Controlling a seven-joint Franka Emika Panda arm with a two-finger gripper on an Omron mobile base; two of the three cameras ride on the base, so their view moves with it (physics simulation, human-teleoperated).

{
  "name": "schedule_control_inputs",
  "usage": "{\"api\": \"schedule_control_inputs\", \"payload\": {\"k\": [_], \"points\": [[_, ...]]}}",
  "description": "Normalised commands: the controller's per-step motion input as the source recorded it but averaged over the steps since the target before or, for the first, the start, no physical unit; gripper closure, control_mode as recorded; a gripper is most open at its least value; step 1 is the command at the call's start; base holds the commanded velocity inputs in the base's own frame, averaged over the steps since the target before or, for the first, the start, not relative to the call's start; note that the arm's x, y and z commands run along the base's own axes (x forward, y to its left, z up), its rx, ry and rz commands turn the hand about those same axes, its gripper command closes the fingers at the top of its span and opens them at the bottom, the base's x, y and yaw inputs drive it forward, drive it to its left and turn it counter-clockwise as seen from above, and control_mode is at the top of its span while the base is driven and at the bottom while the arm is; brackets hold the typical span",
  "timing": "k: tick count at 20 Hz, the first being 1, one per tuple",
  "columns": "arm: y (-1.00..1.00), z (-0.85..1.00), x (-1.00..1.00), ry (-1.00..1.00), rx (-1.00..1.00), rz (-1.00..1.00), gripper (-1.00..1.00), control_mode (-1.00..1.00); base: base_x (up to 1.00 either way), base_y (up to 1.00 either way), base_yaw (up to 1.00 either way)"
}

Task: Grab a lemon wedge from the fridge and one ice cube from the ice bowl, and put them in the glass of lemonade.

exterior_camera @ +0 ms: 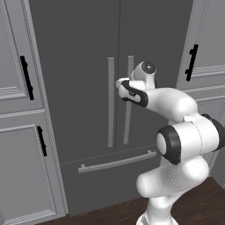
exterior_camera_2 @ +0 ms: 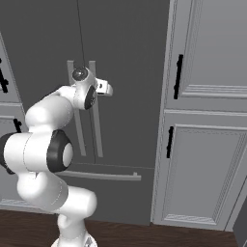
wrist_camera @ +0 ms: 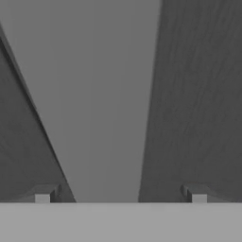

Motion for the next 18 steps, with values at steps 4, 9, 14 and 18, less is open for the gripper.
{"api": "schedule_control_inputs", "payload": {"k": [4, 9, 14, 18], "points": [[0.11, -0.05, 0.09, 0.02, 0.0, 0.0, 1.0, -1.0, 0.0, 0.0, 0.0], [0.0, 0.0, 0.0, 0.01, 0.0, 0.0, 1.0, -1.0, 0.0, 0.0, 0.0], [-0.12, 0.0, 0.0, -0.03, -0.02, 0.0, 1.0, -1.0, 0.0, 0.0, 0.0], [-0.49, 0.01, 0.0, 0.01, -0.01, -0.06, 1.0, -1.0, 0.0, 0.0, 0.0]]}}
